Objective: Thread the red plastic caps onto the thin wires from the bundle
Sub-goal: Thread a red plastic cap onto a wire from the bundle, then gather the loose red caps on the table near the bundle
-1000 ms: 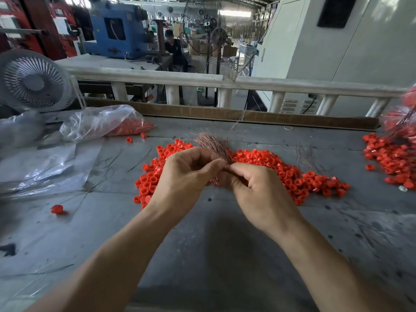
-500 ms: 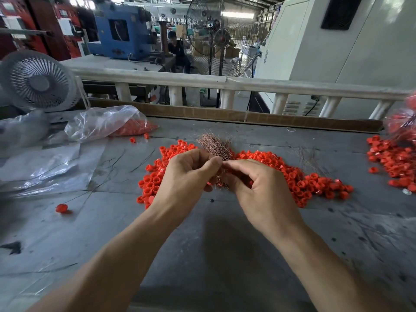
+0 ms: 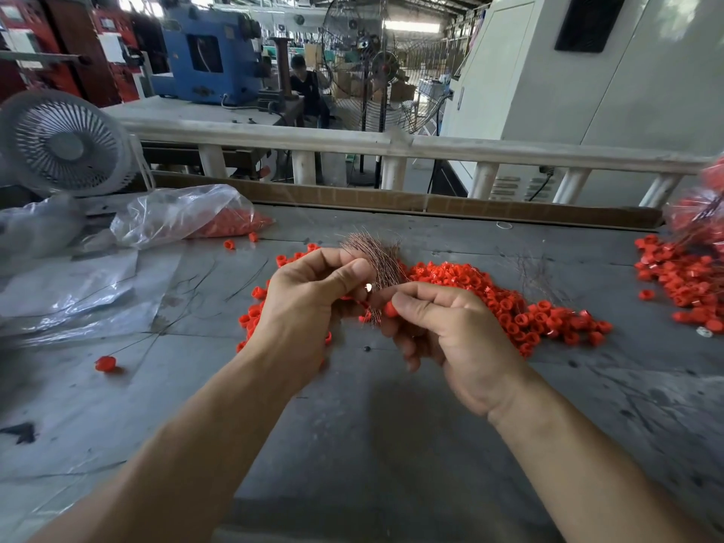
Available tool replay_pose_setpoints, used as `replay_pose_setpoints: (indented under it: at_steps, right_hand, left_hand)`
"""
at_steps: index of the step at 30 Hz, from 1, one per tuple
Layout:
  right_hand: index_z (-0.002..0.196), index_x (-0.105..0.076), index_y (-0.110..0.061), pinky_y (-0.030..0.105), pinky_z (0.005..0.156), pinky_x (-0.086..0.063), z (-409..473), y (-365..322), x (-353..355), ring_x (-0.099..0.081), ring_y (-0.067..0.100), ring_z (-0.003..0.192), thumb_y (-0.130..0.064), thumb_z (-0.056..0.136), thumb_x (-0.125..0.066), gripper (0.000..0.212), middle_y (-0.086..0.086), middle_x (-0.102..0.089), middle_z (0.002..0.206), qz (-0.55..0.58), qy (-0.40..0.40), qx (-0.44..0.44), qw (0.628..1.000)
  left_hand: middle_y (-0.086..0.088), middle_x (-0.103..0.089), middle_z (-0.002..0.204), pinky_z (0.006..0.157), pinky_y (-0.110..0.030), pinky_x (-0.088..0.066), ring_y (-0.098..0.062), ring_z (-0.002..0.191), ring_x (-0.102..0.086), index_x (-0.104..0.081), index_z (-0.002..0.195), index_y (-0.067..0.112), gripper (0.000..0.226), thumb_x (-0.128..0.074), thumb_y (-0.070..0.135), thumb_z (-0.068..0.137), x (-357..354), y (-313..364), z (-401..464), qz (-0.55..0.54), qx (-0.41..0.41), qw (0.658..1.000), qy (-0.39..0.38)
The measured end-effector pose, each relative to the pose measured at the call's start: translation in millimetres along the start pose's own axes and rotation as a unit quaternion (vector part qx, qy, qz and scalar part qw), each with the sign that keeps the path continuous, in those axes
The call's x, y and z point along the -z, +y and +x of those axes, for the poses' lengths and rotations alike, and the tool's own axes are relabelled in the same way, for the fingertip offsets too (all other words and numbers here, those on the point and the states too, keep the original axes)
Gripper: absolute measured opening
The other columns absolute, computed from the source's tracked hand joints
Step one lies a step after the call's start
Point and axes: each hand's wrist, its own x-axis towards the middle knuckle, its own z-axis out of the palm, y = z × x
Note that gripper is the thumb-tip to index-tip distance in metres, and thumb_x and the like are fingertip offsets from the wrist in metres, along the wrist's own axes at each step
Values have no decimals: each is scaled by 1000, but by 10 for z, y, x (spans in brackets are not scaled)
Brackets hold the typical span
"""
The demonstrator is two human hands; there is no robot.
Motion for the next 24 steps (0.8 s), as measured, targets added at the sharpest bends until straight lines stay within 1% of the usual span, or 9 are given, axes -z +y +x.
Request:
replay_pose_setpoints:
  at_steps: [2, 4, 9, 12, 16, 19, 22, 23, 24]
  right_hand:
    - [89, -79, -10, 23, 42, -42, 11, -1, 23, -51, 12, 51, -21, 88, -61, 21, 5, -66, 67, 2, 0, -15, 1000]
    - [85, -81, -12, 23, 40, -40, 14, -6, 34, -50, 13, 49, -23, 83, -61, 23, 5, -64, 65, -2, 1, -28, 1000]
    - [84, -80, -18, 24, 41, -40, 9, -2, 10, -51, 12, 51, -25, 83, -61, 21, 4, -64, 65, -43, 11, -8, 999]
    - [90, -80, -20, 26, 46, -44, -17, 24, 16, -55, 12, 57, -25, 88, -64, 17, 1, -69, 69, -86, 17, 14, 996]
    - [96, -78, -22, 28, 53, -49, -40, 46, 21, -62, 12, 65, -17, 96, -69, 10, 3, -75, 80, -140, 28, 37, 989]
    - [96, -78, -28, 22, 58, -49, -27, 24, 45, -67, 3, 68, -17, 95, -71, 13, -6, -77, 82, -199, 90, 78, 973]
    - [93, -77, -32, 26, 66, -53, 4, -18, 173, -67, 1, 71, -21, 94, -73, 12, -16, -75, 82, -229, 208, 116, 944]
    - [91, -77, -33, 25, 67, -53, 9, -35, 238, -67, 0, 70, -24, 93, -73, 10, -19, -74, 80, -241, 245, 122, 931]
    - [90, -76, -33, 20, 67, -52, 12, -54, 306, -66, -2, 68, -27, 93, -74, 8, -22, -73, 79, -258, 275, 127, 917]
  left_hand:
    - [-3, -69, 76, 63, -27, -54, -12, 63, -61, -71, 80, 15, 9, -76, 17, 73, 14, 24, 23, -32, -6, 999, 12]
    - [-1, -71, 77, 57, -21, -52, -9, 61, -60, -69, 83, 13, 13, -76, 16, 73, 56, 56, 47, -52, -11, 998, 41]
    - [-2, -71, 77, 60, -24, -52, -10, 61, -59, -68, 78, 16, 10, -77, 18, 74, 123, 51, 53, -18, -9, 995, 97]
    - [-1, -72, 78, 58, -23, -52, -9, 62, -60, -68, 83, 14, 7, -74, 12, 85, 128, 44, 64, -15, -5, 994, 106]
    - [-3, -74, 81, 56, -23, -51, -11, 64, -60, -72, 89, 13, 6, -71, 18, 93, 160, 53, 71, 7, -18, 993, 120]
    - [-4, -75, 85, 55, -23, -51, -12, 65, -60, -75, 98, 12, 14, -70, 25, 94, 170, 57, 83, 23, -16, 992, 120]
    - [-4, -75, 83, 56, -24, -50, -13, 65, -61, -78, 89, 18, 14, -68, 24, 97, 165, 40, 80, 67, -10, 992, 104]
    - [-4, -75, 82, 56, -25, -50, -13, 65, -61, -78, 86, 19, 16, -68, 22, 98, 158, 27, 78, 84, -9, 992, 98]
    - [-4, -75, 82, 57, -26, -51, -13, 65, -61, -78, 84, 19, 18, -67, 21, 98, 147, 15, 77, 102, -8, 990, 93]
